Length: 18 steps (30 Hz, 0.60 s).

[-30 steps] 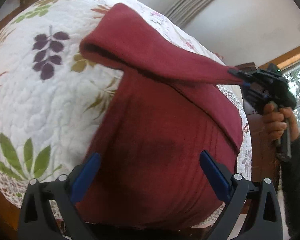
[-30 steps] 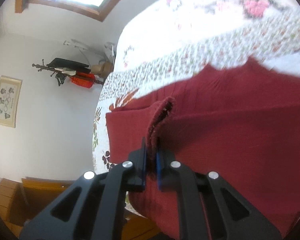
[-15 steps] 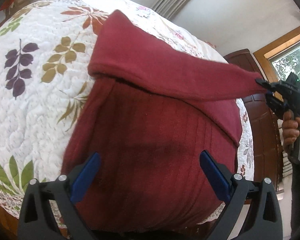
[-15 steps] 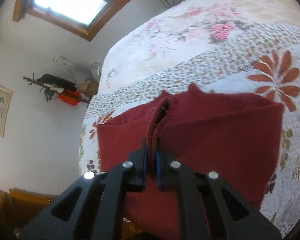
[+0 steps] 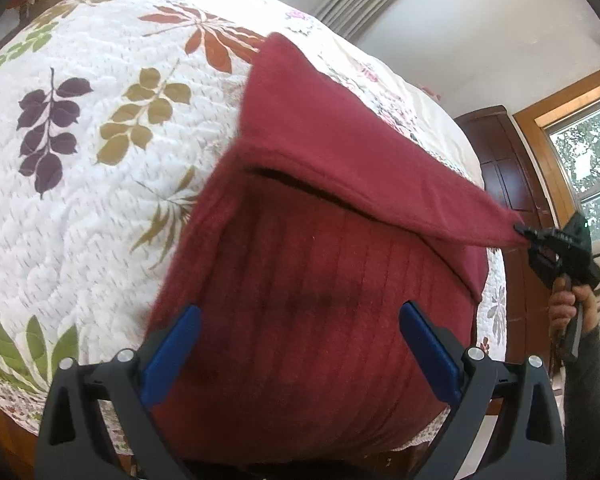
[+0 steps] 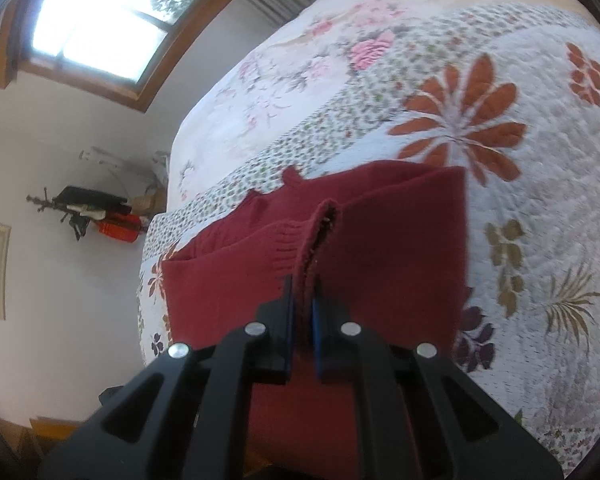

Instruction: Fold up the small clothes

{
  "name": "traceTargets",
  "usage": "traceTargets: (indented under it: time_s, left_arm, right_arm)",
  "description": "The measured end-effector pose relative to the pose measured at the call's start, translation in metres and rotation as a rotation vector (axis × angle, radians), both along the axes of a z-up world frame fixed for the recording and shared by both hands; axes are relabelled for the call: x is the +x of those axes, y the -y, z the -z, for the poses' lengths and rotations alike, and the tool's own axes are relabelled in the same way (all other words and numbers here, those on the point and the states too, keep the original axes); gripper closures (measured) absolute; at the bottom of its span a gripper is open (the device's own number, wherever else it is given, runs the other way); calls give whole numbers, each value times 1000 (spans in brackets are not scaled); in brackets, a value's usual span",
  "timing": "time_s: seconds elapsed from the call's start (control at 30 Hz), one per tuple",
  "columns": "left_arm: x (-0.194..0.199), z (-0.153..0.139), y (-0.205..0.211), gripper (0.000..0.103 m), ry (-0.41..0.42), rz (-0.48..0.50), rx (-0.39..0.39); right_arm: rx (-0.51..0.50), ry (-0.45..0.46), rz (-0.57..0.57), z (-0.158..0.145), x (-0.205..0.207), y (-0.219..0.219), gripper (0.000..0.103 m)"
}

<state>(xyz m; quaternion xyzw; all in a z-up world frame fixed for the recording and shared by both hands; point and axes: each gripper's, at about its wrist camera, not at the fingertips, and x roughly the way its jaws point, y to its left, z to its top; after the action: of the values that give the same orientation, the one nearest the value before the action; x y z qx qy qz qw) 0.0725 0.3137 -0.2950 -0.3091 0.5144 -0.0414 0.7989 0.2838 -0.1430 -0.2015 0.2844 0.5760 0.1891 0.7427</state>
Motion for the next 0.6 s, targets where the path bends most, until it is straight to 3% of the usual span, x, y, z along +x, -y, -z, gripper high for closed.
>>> traceTargets:
  time_s: [0.2, 0.4, 0.5, 0.53, 0.6]
  left_arm:
    - [10, -7, -6, 4, 13, -3, 4]
    - [37, -29, -17, 4, 78, -8, 16]
    - [48, -37, -20, 4, 95, -3, 24]
    - [51, -38, -20, 4, 96, 1, 28]
    - [58, -41, -18, 4, 96, 18, 40]
  right_arm:
    - [-4, -81, 30, 37, -4, 17, 97]
    - [-2, -112, 27, 55, -9, 15, 95]
    - [27, -118, 50, 57, -8, 20, 76]
    - [49, -124, 71, 59, -7, 24, 64]
    - [75, -126, 80, 62, -4, 29, 63]
